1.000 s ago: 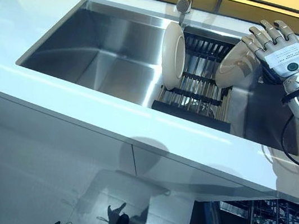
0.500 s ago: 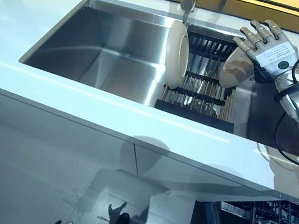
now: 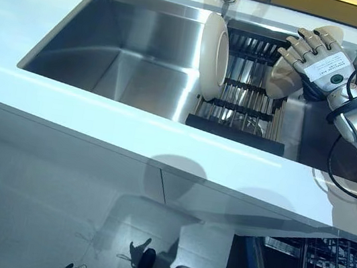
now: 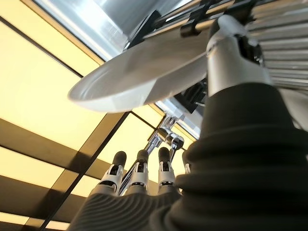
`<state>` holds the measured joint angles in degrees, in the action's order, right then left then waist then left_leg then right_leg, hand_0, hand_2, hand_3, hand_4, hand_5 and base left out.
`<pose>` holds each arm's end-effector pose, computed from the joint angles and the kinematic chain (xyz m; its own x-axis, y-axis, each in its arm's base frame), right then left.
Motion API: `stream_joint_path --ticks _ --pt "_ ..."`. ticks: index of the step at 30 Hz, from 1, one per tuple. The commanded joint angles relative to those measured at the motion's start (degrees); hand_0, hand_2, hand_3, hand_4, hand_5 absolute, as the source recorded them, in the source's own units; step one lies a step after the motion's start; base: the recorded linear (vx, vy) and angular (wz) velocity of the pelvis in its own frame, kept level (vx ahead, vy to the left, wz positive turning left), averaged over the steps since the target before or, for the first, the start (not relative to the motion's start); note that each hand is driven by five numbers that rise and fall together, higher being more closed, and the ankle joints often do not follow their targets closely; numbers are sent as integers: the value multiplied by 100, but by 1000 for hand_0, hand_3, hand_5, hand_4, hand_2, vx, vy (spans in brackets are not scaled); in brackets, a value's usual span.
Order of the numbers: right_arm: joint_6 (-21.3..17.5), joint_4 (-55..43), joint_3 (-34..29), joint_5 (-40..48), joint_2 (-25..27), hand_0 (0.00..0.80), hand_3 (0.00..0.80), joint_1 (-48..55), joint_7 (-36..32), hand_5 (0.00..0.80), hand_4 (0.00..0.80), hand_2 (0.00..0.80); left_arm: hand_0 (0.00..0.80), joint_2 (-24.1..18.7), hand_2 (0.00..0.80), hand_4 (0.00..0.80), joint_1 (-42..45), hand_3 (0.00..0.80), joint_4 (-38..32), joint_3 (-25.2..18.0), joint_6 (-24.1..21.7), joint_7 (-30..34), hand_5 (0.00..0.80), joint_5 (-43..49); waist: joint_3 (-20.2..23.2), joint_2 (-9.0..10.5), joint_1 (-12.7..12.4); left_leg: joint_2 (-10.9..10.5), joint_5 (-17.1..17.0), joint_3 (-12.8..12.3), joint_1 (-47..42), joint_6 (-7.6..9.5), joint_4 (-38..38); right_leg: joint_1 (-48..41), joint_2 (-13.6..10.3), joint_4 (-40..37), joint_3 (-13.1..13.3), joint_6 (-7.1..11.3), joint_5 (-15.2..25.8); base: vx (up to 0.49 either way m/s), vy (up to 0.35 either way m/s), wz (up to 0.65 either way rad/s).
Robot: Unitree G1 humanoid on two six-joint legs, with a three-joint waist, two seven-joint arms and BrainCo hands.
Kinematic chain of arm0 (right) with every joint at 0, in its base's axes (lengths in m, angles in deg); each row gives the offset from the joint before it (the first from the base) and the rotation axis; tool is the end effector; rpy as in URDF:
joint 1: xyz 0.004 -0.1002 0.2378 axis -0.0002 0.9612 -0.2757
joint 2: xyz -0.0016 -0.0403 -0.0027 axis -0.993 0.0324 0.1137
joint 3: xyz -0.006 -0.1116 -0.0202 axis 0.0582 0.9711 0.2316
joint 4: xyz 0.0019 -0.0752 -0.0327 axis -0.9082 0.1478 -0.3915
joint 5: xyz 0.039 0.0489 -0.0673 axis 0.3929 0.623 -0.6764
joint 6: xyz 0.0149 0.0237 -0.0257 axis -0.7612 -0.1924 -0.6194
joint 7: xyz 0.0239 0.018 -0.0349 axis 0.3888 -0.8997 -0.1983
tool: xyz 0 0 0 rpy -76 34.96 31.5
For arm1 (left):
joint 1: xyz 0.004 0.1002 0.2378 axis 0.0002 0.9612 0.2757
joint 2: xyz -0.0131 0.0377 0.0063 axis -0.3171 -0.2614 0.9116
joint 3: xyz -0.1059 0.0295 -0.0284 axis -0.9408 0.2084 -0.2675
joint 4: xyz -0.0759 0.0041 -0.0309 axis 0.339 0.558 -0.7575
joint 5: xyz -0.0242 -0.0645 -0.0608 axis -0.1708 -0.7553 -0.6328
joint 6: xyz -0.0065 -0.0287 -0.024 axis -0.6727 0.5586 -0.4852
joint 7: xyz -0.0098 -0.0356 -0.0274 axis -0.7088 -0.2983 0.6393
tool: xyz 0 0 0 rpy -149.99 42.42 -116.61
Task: Take plates into dishwasher
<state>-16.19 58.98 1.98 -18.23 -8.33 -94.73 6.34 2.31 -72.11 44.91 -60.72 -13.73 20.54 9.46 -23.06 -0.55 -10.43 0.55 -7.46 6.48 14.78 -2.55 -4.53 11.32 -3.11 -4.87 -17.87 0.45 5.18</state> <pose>0.3063 -0.2601 0.3539 0.7297 0.3906 0.5612 0.6744 -0.5465 -0.4965 0.1195 0.2570 -0.0827 0.7613 0.1431 -0.6325 -0.4148 0.8572 -0.3053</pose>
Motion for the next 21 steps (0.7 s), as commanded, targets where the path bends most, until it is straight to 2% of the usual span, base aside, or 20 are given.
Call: stream_joint_path --ticks 1,14,17,21 --pt "231 -189 408 -78 348 0 0 -672 -5 0 0 0 0 -194 0 0 305 0 -171 3 -43 32 0 -224 -20 299 -63 -30 -10 -314 63 52 -47 61 -478 -13 32 646 318 0 0 0" --pt "333 -216 563 -609 472 0 0 -845 -303 0 0 0 0 -207 0 0 373 0 -247 -85 -29 52 0 -384 -143 307 -35 -10 -70 -371 149 37 -47 147 -460 -13 46 646 364 0 0 0" --pt "388 -230 772 -1018 563 0 0 -1044 -562 0 0 0 0 -218 0 0 449 0 -335 -156 -31 11 0 -534 -228 303 -38 -7 -119 -376 215 36 -47 206 -454 -13 47 653 396 0 0 0" --pt "494 -206 936 -1052 647 0 0 -1197 -647 0 0 0 0 -248 0 0 513 0 -379 -225 -13 15 0 -541 -262 313 -38 -1 -140 -377 261 28 -47 252 -452 -13 39 661 415 0 0 0"
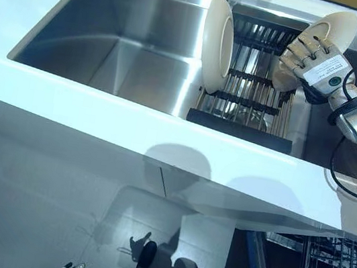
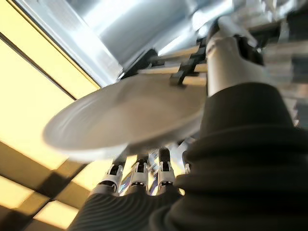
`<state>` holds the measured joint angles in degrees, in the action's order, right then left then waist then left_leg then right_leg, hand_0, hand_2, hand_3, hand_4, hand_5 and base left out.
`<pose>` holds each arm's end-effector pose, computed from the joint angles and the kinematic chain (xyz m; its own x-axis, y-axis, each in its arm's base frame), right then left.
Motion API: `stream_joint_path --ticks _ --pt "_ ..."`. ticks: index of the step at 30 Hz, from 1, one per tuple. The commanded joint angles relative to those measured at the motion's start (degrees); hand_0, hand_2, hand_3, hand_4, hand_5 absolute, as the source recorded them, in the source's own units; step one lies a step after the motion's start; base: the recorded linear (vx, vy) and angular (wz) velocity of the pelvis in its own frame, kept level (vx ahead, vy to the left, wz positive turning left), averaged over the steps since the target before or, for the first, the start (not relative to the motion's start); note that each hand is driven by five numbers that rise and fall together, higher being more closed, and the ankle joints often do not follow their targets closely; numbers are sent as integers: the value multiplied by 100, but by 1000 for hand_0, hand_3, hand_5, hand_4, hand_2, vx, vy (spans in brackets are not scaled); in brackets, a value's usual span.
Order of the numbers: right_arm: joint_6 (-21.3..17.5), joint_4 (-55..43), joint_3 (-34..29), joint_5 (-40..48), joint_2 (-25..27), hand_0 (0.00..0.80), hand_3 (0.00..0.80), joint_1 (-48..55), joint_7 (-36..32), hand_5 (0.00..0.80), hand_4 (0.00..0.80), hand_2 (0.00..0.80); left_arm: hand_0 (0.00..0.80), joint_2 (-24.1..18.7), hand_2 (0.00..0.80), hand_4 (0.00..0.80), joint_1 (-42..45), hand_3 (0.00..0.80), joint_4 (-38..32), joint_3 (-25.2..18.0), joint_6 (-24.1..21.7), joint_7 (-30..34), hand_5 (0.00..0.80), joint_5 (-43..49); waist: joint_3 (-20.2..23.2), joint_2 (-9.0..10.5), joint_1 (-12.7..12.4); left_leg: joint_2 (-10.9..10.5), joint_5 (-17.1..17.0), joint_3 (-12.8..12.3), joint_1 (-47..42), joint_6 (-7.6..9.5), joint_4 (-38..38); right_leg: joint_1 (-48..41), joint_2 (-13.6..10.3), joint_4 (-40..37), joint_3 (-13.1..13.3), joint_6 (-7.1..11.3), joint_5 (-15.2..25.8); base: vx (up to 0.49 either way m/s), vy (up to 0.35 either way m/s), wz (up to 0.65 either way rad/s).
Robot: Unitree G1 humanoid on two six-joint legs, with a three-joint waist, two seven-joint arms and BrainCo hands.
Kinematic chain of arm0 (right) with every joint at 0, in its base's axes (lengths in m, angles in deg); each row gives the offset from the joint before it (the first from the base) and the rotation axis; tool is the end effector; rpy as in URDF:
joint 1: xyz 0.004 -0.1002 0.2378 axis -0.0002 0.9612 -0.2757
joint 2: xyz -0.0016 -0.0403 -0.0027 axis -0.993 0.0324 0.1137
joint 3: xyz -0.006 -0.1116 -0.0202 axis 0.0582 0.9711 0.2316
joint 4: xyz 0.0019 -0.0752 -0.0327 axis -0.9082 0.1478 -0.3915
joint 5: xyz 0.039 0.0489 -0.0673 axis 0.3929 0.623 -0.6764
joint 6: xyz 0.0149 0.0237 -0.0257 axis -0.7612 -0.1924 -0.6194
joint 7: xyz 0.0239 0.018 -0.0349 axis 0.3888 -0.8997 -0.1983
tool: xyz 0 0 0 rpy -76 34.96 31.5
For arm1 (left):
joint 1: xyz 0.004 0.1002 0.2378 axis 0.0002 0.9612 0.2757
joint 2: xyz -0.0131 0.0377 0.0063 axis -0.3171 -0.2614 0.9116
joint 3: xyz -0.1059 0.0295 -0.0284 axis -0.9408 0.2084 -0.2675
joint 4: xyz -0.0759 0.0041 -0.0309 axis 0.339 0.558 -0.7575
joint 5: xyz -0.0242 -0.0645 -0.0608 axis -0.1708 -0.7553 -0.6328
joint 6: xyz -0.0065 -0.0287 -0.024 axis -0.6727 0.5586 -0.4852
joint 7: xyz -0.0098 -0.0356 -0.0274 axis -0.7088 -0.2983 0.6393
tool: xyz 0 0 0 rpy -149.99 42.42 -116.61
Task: Take plates into dishwasher
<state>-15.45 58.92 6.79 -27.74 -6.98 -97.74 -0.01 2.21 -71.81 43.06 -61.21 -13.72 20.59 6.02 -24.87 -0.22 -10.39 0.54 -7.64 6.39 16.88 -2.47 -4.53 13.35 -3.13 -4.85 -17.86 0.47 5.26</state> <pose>0.3037 -0.2622 0.3587 0.8165 0.3526 0.4571 0.5443 -0.7340 -0.4062 0.1221 0.2571 -0.0801 0.7793 0.1529 -0.6077 -0.4391 0.8251 -0.3555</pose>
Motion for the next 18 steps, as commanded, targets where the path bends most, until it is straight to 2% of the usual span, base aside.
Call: stream_joint_path --ticks 1,10,11,12,13,14,16,18 --pt "482 -170 495 -153 555 0 0 -930 -13 0 0 0 0 -262 0 0 516 0 -209 -203 7 27 0 -224 -101 283 -44 0 -134 -364 74 15 -47 70 -449 -15 30 664 418 0 0 0" --pt "682 -62 727 -491 513 0 0 -1297 -223 0 0 0 0 -278 0 0 618 0 -315 -313 48 84 0 -322 -179 253 -67 13 -202 -387 190 -7 -47 174 -461 -15 -5 685 465 0 0 0" --pt "699 -34 725 -544 507 41 41 -1308 -229 41 41 41 0 -284 0 0 630 0 -328 -312 47 81 0 -351 -187 247 -70 14 -210 -385 200 -8 -47 183 -462 -15 -7 688 472 0 0 0" --pt "740 20 834 -594 496 304 304 -1436 -266 304 304 304 0 -278 0 0 654 0 -350 -348 66 79 0 -361 -195 238 -82 11 -226 -381 226 -8 -47 203 -468 -15 -14 689 477 0 0 0" --pt "795 77 954 -776 485 718 718 -1577 -321 718 718 718 0 -278 0 0 688 0 -373 -371 81 75 0 -377 -215 219 -110 23 -224 -395 234 -18 -47 206 -471 -15 -23 697 475 -30 9 0" --pt "839 116 988 -893 474 800 800 -1633 -382 800 800 800 0 -283 0 0 713 0 -391 -377 89 81 0 -381 -218 208 -124 20 -233 -394 248 -20 -47 213 -474 -15 -35 700 480 0 0 0" --pt "1048 272 1215 -972 452 800 800 -1864 -511 800 800 800 0 -318 0 0 779 0 -454 -416 132 104 0 -374 -220 206 -159 25 -253 -394 272 -31 -47 224 -478 -15 -65 709 491 0 0 0" --pt "1092 402 1285 -1022 448 800 800 -1943 -576 800 800 800 0 -340 0 0 805 0 -482 -427 149 127 0 -396 -215 203 -173 24 -266 -391 296 -39 -47 242 -483 -15 -86 719 504 0 0 0"
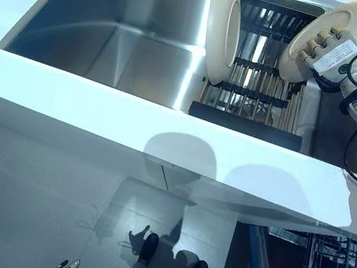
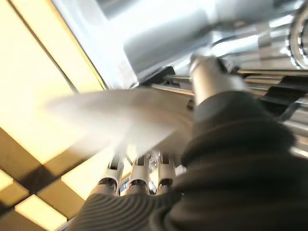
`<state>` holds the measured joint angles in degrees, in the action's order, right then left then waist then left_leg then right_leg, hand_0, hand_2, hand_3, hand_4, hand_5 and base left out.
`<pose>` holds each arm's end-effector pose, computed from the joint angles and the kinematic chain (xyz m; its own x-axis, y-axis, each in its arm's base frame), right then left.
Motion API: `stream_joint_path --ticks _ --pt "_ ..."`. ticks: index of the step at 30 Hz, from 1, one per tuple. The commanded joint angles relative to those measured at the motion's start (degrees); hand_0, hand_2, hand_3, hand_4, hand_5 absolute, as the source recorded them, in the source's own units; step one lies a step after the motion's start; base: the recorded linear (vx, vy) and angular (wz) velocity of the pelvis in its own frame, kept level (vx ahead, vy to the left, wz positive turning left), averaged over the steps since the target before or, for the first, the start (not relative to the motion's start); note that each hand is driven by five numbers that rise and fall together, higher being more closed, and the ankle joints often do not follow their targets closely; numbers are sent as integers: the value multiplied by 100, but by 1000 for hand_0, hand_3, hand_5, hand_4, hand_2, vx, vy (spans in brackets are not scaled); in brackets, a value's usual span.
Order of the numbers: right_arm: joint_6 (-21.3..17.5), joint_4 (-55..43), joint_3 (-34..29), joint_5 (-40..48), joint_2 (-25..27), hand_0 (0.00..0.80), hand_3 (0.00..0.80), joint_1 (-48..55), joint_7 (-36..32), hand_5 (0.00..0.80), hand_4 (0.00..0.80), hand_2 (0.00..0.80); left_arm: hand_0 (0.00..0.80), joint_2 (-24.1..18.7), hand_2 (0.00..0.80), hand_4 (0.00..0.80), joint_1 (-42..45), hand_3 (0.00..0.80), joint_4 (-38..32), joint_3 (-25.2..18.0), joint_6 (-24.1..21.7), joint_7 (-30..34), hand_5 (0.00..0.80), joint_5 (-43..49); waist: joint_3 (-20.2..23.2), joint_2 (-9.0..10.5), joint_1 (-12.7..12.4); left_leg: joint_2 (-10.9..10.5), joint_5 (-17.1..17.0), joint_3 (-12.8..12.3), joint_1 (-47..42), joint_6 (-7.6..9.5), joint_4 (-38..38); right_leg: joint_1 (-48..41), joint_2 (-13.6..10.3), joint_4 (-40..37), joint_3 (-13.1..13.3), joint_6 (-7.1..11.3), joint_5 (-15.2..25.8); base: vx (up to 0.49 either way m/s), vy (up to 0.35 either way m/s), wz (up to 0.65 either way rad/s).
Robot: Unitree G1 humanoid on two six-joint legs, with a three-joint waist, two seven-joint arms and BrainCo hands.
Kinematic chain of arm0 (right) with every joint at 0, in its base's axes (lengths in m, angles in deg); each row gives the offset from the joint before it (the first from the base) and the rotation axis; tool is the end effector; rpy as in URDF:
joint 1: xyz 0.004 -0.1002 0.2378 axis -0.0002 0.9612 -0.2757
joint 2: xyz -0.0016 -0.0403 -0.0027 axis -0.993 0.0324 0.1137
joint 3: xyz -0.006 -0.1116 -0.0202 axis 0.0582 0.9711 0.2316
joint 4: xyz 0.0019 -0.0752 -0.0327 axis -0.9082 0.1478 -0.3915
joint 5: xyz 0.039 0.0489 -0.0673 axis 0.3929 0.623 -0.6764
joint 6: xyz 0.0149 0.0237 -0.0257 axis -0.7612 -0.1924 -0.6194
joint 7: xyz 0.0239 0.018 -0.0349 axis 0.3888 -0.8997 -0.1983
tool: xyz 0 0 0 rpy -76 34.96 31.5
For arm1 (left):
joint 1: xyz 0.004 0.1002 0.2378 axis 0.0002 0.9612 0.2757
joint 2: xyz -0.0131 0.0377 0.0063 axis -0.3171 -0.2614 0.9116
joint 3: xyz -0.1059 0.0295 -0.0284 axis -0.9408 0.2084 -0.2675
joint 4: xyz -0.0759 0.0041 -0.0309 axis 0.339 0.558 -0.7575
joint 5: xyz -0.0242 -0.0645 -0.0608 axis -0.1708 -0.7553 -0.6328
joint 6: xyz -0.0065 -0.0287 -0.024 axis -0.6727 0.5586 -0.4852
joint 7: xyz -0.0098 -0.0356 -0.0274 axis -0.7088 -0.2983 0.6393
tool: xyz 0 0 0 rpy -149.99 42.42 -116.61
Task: Take plates into dishwasher
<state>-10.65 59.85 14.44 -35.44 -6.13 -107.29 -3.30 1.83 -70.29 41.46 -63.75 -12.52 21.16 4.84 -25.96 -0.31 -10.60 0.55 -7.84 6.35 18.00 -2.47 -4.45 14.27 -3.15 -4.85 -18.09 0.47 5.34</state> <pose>0.2941 -0.2583 0.3908 0.8040 0.3045 0.5107 0.4642 -0.8581 -0.2193 0.1166 0.2630 -0.0787 0.7786 0.1700 -0.6040 -0.4696 0.7963 -0.3812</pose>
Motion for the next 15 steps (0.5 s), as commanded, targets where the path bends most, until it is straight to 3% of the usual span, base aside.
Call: stream_joint_path --ticks 1,15 --pt "611 311 525 -251 363 800 800 -993 -246 800 800 800 0 -300 0 0 653 0 -323 -172 29 69 0 -278 -106 210 -152 24 -247 -388 185 -39 -55 150 -481 -15 -63 719 496 -16 -1 7" --pt "829 602 579 -291 367 800 800 -1094 -148 800 800 800 0 -339 0 0 703 0 -369 -252 150 110 0 -185 13 187 -215 15 -246 -376 160 -42 -55 102 -520 -15 -143 750 491 -7 2 4"
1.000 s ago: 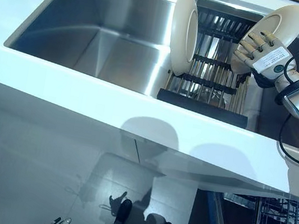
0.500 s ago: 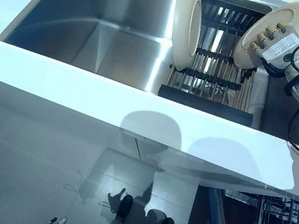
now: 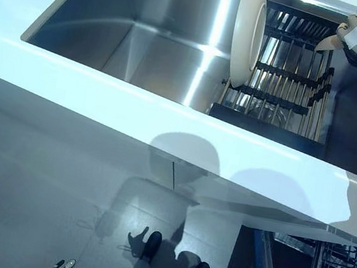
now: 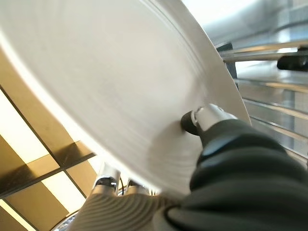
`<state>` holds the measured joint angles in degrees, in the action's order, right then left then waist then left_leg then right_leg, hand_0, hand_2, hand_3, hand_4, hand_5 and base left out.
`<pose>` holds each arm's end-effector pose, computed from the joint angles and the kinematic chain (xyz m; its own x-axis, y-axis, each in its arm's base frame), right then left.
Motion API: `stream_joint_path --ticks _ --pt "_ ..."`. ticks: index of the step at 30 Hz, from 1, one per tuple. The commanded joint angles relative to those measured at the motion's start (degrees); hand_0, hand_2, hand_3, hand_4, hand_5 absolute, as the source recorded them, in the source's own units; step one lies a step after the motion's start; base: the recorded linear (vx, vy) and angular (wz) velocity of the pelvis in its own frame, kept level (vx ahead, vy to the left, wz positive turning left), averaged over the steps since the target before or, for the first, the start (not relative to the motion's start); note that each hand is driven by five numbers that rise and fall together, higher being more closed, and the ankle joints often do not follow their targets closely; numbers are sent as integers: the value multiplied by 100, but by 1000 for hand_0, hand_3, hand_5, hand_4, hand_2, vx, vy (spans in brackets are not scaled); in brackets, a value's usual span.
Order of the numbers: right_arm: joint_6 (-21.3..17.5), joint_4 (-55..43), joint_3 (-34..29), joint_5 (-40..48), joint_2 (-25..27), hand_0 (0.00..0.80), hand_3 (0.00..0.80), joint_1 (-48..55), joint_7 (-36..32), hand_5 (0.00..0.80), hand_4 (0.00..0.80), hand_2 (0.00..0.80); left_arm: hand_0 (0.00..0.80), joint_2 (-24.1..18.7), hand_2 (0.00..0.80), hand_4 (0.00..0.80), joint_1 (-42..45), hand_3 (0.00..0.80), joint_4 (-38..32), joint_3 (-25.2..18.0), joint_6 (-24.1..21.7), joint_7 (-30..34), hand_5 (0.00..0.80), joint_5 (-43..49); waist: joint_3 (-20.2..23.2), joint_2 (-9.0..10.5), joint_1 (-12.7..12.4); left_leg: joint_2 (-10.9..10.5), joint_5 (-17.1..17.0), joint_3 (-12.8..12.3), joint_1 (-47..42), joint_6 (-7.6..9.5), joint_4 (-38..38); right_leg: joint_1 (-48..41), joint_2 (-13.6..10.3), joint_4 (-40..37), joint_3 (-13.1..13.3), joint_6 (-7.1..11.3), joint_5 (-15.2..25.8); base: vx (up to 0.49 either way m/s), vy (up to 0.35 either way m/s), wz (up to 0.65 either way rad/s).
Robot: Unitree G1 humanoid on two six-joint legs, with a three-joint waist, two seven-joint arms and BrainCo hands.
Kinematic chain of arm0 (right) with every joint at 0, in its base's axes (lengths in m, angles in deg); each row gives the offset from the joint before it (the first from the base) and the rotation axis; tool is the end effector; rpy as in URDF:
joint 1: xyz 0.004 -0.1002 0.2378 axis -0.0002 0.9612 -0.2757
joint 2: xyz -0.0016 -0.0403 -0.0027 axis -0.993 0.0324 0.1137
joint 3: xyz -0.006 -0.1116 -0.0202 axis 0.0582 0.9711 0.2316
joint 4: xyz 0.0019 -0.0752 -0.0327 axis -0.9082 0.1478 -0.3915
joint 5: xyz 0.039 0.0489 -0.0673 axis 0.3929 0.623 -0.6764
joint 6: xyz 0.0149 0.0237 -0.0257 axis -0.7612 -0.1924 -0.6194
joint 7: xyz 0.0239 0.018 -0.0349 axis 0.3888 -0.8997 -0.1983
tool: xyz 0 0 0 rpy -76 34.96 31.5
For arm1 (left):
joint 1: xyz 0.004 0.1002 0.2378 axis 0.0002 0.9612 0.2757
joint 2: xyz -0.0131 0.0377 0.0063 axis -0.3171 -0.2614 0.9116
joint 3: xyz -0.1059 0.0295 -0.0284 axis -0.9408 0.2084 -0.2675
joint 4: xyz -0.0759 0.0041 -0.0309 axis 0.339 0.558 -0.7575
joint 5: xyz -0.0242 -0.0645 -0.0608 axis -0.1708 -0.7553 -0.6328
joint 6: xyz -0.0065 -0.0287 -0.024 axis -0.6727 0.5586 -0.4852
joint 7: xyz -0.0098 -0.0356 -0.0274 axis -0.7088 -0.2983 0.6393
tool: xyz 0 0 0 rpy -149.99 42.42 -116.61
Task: Take plates into dishwasher
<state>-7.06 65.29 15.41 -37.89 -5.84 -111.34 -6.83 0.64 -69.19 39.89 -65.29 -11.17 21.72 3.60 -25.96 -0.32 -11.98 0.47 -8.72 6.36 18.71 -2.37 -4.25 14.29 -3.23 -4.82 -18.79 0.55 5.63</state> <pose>0.2852 -0.2718 0.4124 0.7835 0.1543 0.6019 0.3417 -0.9161 -0.2098 0.1134 0.2710 -0.0753 0.7807 0.1799 -0.5985 -0.4837 0.7804 -0.3963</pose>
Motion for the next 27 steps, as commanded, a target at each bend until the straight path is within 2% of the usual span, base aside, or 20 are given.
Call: stream_joint_path --ticks 1,8,15,17,22,27 --pt "510 90 476 12 335 800 800 -701 305 800 800 800 0 -209 0 0 587 0 -212 -93 20 45 0 -40 39 193 -78 25 -154 -379 85 -55 -75 91 -510 -18 -77 743 455 0 0 0" --pt "558 95 341 334 379 800 800 -609 573 800 800 800 0 -175 0 0 592 0 -173 -104 17 38 0 12 179 225 -71 25 -113 -362 7 -54 -75 15 -503 -18 -80 746 430 0 0 0" --pt "620 236 292 1035 381 800 800 -550 1112 800 800 800 0 -197 0 0 562 0 16 -136 7 80 0 171 579 348 -38 54 46 -374 -309 -51 -75 -274 -477 -18 -9 742 334 0 0 0" --pt "458 210 225 1176 386 800 800 -515 1299 800 800 800 0 -182 0 0 562 0 132 -145 -30 76 0 250 731 401 -23 53 101 -392 -429 -51 -75 -380 -468 -18 11 750 297 41 14 1" --pt "371 193 215 1240 369 800 800 -521 1382 800 800 800 0 -148 0 0 533 0 225 -180 -42 27 0 362 895 471 5 57 150 -416 -548 -35 -75 -485 -467 -18 43 749 257 15 3 -1" --pt "64 294 361 1757 511 800 800 -594 1353 800 800 800 0 -53 0 0 638 0 533 -289 -115 -46 0 761 1471 712 103 79 353 -509 -999 -13 -75 -861 -389 -18 230 747 115 81 25 -9"
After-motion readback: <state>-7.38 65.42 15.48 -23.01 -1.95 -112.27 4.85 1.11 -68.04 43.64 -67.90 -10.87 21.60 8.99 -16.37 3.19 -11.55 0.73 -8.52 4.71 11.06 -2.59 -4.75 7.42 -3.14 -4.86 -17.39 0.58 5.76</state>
